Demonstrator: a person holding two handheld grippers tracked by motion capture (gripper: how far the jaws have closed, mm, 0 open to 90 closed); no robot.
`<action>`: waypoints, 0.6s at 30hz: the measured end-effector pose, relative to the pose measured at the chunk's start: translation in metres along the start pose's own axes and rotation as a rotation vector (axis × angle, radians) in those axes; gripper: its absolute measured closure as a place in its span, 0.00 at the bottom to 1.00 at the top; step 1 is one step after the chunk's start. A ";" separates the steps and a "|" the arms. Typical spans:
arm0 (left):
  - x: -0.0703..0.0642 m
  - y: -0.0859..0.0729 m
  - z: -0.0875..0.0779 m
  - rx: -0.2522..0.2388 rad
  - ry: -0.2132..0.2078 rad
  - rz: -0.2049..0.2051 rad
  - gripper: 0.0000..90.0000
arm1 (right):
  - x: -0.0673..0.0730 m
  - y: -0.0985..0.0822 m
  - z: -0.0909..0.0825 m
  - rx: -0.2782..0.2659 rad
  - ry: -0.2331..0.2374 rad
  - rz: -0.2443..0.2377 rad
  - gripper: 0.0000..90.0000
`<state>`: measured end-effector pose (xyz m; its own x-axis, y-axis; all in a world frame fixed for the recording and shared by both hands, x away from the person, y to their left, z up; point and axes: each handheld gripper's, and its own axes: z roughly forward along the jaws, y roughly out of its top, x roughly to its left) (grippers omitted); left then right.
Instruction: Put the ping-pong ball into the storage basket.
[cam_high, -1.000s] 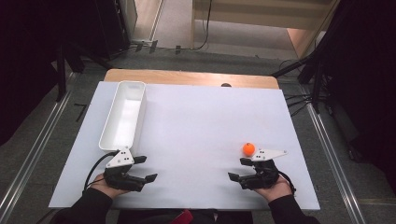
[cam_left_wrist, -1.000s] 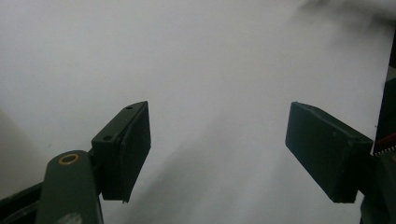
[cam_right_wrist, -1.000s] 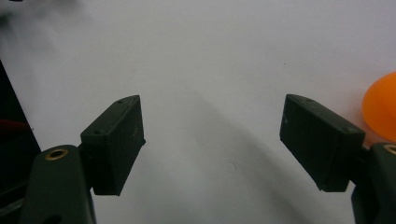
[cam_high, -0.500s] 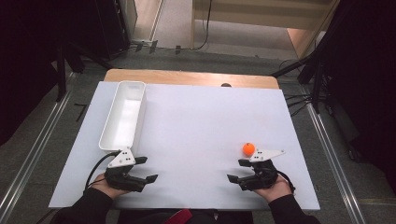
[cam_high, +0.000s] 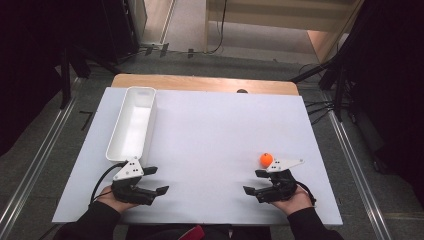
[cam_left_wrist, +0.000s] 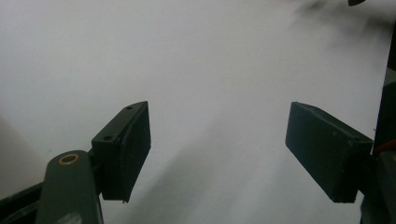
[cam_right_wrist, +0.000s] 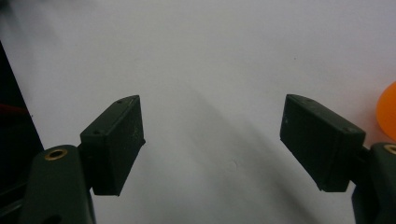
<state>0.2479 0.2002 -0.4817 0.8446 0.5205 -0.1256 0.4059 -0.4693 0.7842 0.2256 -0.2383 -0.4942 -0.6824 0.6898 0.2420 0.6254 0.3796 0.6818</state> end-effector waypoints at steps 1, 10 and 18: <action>0.000 0.000 0.000 0.000 0.000 0.000 0.25 | 0.000 0.000 0.000 0.000 0.000 0.000 0.23; 0.003 0.001 0.000 -0.019 -0.038 -0.032 0.25 | 0.000 0.001 -0.001 -0.032 -0.025 0.040 0.22; 0.008 -0.001 -0.002 -0.016 -0.031 -0.047 0.25 | -0.003 0.004 -0.012 -0.102 -0.085 0.089 0.21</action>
<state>0.2539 0.2065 -0.4828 0.8351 0.5195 -0.1808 0.4398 -0.4332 0.7867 0.2261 -0.2461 -0.4838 -0.5886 0.7693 0.2483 0.6375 0.2528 0.7278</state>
